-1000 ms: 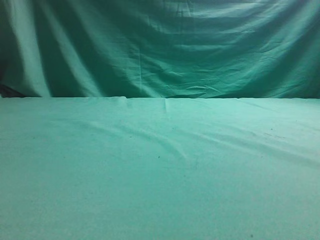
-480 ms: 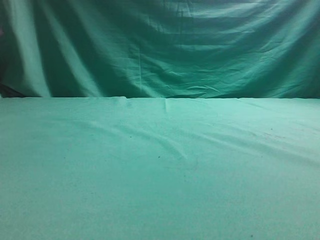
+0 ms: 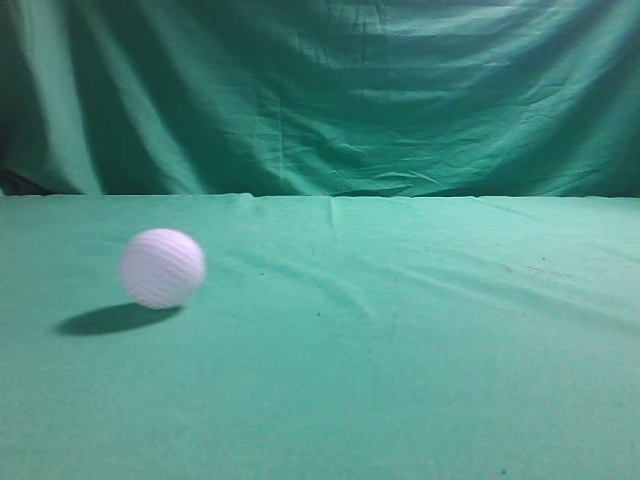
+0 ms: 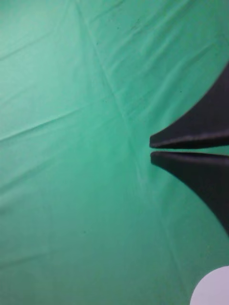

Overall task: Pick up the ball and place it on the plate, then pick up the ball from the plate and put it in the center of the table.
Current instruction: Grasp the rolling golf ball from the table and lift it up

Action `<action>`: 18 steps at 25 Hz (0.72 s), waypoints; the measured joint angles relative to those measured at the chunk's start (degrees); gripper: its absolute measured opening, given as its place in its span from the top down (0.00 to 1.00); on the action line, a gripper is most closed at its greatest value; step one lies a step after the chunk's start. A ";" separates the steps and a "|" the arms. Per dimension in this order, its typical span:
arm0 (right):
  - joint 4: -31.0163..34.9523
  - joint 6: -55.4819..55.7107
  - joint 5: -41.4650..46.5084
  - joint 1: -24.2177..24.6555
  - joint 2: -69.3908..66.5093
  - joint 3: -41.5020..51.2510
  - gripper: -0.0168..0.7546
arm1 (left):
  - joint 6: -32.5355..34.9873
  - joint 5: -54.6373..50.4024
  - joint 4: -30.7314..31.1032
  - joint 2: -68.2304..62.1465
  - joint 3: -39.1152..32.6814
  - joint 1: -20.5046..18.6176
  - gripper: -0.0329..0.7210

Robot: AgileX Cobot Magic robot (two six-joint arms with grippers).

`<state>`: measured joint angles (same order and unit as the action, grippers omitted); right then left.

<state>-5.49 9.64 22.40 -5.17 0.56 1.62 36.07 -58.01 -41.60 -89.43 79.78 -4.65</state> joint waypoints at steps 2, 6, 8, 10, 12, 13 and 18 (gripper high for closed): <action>0.00 0.00 0.00 0.00 0.00 0.00 0.98 | 0.00 0.45 0.75 3.26 -0.39 2.29 0.96; 0.00 0.00 0.00 0.00 0.00 0.00 0.98 | 0.00 3.77 0.79 10.57 -3.46 5.60 0.96; 0.00 0.00 -0.57 0.00 0.00 0.04 0.98 | 0.13 6.22 1.01 14.17 -6.05 6.35 0.96; 0.51 0.23 -3.94 0.00 0.00 0.04 0.98 | 0.94 8.73 1.13 19.32 -9.73 6.67 0.96; 1.79 0.59 -9.39 0.00 0.00 0.04 0.98 | 2.00 10.53 1.13 23.87 -14.16 6.67 0.96; 1.91 0.59 -12.40 0.00 0.00 0.04 0.98 | 2.66 11.81 1.13 26.34 -16.17 6.67 0.96; 2.14 0.59 -23.34 0.00 0.00 0.04 0.98 | 3.74 17.10 1.13 37.83 -28.19 6.67 0.96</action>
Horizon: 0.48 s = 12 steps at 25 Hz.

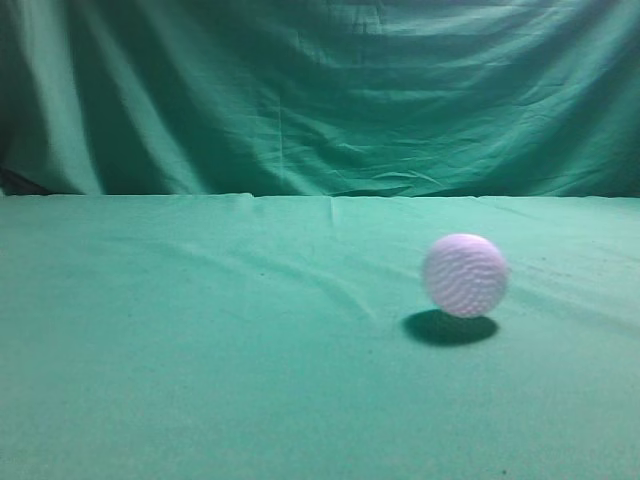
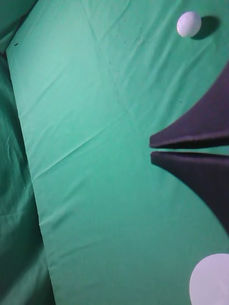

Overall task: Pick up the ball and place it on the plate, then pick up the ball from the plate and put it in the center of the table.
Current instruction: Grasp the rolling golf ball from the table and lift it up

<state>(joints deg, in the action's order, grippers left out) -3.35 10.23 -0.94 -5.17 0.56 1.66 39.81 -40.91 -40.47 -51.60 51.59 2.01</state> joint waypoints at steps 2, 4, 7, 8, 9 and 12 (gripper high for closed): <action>0.00 0.00 -3.58 0.00 0.00 0.00 0.98 | 0.14 2.10 0.00 4.91 -4.02 0.00 0.96; 0.00 0.00 -4.28 0.00 0.00 0.00 0.98 | 0.29 3.49 0.12 9.32 -8.02 0.00 0.96; 0.00 -0.14 2.29 0.00 0.00 -3.23 0.98 | 0.35 5.41 0.90 15.40 -13.35 0.06 0.96; 0.00 -0.35 5.24 0.00 0.00 -5.24 0.98 | 0.43 5.80 1.17 17.21 -15.06 0.06 0.96; 0.00 -0.48 9.09 0.00 0.00 -7.02 0.98 | 0.61 6.37 1.47 18.85 -16.35 0.06 0.96; -0.78 -0.72 18.54 0.00 -2.13 -13.15 0.98 | 2.10 7.08 4.44 21.51 -19.66 0.06 0.96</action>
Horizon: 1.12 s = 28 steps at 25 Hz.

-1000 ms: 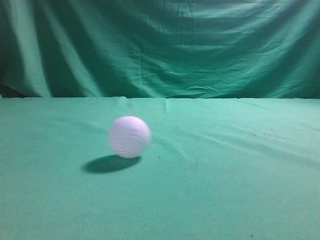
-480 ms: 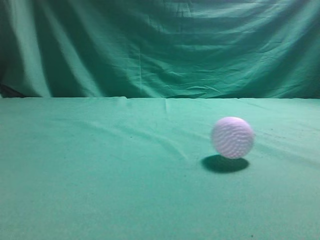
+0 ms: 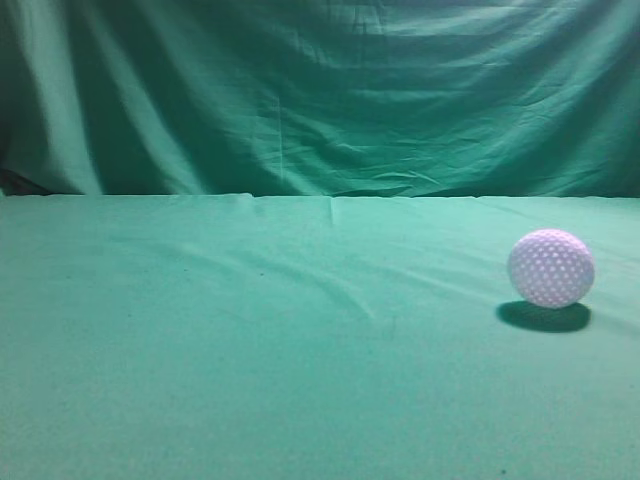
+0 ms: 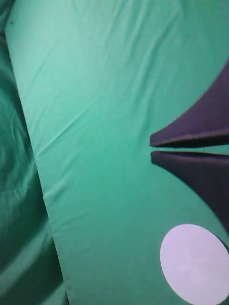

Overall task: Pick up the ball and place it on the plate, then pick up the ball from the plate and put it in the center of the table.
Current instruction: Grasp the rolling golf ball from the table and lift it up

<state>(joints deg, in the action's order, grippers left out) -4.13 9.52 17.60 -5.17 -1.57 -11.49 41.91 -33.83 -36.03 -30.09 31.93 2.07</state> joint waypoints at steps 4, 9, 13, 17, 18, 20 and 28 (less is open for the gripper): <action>-1.13 -0.08 10.82 0.00 -7.20 -7.41 0.98 | 1.05 1.71 2.49 0.10 -1.34 0.08 0.96; -0.96 -0.08 14.87 0.00 -14.87 -12.11 0.98 | 1.05 4.04 2.59 0.10 -1.48 2.10 0.96; 2.29 -5.26 16.85 0.00 -17.46 -14.31 0.98 | 1.05 4.02 3.47 0.10 -1.48 2.38 0.96; 6.49 -19.07 25.09 -1.97 -23.48 -18.31 0.98 | 1.05 3.61 4.02 0.10 -1.70 2.38 0.96; 6.91 -20.71 27.05 -2.87 -25.34 -19.14 0.98 | 1.05 3.49 4.02 0.10 -1.74 2.38 0.96; 7.23 -22.58 30.77 -5.13 -30.10 -20.89 0.98 | 1.05 3.37 4.02 0.10 -1.74 2.38 0.96; 7.89 -23.48 33.08 -19.79 -49.08 -27.41 0.98 | 1.18 3.24 4.02 0.10 -1.74 2.38 0.96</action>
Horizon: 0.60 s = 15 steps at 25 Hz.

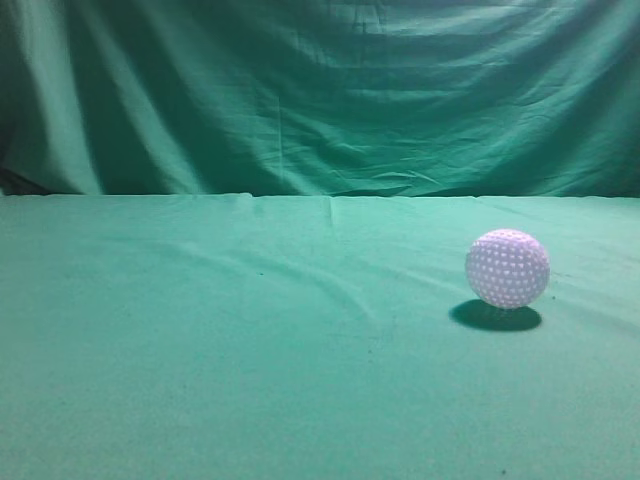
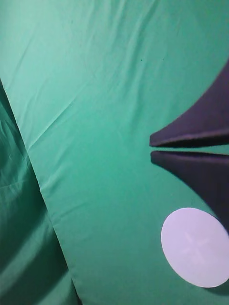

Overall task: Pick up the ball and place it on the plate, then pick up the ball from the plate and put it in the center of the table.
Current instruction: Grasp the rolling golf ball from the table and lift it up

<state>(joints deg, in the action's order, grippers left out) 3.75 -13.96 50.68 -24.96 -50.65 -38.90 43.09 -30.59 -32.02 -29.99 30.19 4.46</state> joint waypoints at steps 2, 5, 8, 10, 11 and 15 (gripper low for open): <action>0.10 0.00 0.00 -2.86 -5.35 -1.89 0.98 | 0.00 0.00 0.00 0.00 0.00 0.00 0.96; 0.10 -0.14 -0.31 -6.73 -12.12 -4.48 0.98 | 0.04 0.00 0.00 0.00 0.00 0.00 0.96; 0.10 -0.80 -2.00 -9.34 -17.88 -6.06 0.82 | 0.04 0.00 0.13 0.00 0.00 0.00 0.96; 0.21 -1.48 -3.63 -10.31 -21.39 -6.40 0.69 | 0.04 -0.12 0.25 0.00 0.00 0.00 0.96; 0.21 -1.63 -4.30 -10.59 -22.76 -6.53 0.62 | 0.04 -0.12 0.25 0.00 0.00 0.00 0.96; 0.66 -1.76 -6.72 -11.13 -28.45 -6.73 0.34 | 0.04 -0.32 0.37 0.00 0.00 0.00 0.96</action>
<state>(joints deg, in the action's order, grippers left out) 4.41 -15.72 43.96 -36.09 -79.11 -45.62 43.12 -30.91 -31.64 -29.99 30.19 4.46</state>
